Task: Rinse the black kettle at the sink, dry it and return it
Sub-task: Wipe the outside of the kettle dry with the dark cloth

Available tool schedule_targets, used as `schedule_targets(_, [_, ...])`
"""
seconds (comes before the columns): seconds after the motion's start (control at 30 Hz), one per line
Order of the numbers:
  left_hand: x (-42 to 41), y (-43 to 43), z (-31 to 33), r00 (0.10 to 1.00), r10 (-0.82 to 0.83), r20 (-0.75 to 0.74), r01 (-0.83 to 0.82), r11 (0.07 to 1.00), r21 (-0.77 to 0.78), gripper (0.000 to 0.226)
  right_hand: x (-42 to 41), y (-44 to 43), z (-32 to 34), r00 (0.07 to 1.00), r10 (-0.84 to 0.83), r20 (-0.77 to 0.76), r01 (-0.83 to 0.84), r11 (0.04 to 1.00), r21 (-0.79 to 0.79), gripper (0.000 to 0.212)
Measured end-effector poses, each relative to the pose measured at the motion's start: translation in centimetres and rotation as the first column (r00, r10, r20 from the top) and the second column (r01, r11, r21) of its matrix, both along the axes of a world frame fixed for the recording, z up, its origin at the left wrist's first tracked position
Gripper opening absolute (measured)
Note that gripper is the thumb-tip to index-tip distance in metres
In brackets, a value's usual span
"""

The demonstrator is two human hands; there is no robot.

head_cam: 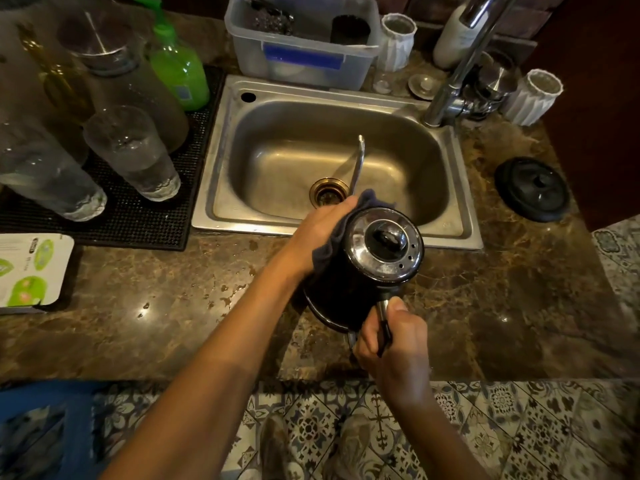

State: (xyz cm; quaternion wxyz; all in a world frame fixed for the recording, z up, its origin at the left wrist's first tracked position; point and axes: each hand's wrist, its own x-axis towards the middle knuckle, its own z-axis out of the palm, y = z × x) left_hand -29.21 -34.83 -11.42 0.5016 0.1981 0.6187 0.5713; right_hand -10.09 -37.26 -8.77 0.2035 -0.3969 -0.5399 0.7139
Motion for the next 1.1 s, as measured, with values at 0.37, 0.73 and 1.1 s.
schedule_targets(0.37, [10.1, -5.2, -4.3, 0.413, 0.621, -0.666, -0.616, 0.729, 0.297, 0.050, -0.3, -0.1, 0.3, 0.999, -0.027, 0.025, 0.027, 1.000, -0.001, 0.055])
schedule_targets(0.73, [9.5, -11.1, -2.4, 0.547, 0.322, -0.773, -0.456, 0.889, 0.048, 0.044, 0.3, -0.8, 0.8, 0.998, -0.020, 0.057, 0.009, 0.982, 0.189, 0.058])
schedule_targets(1.1, [8.2, -14.8, 5.5, 0.739, 0.358, -0.571, -0.366, 0.925, 0.106, 0.034, 2.2, -3.2, 5.4, 0.909, -0.359, 0.213, 0.168, 0.783, 0.599, 0.033])
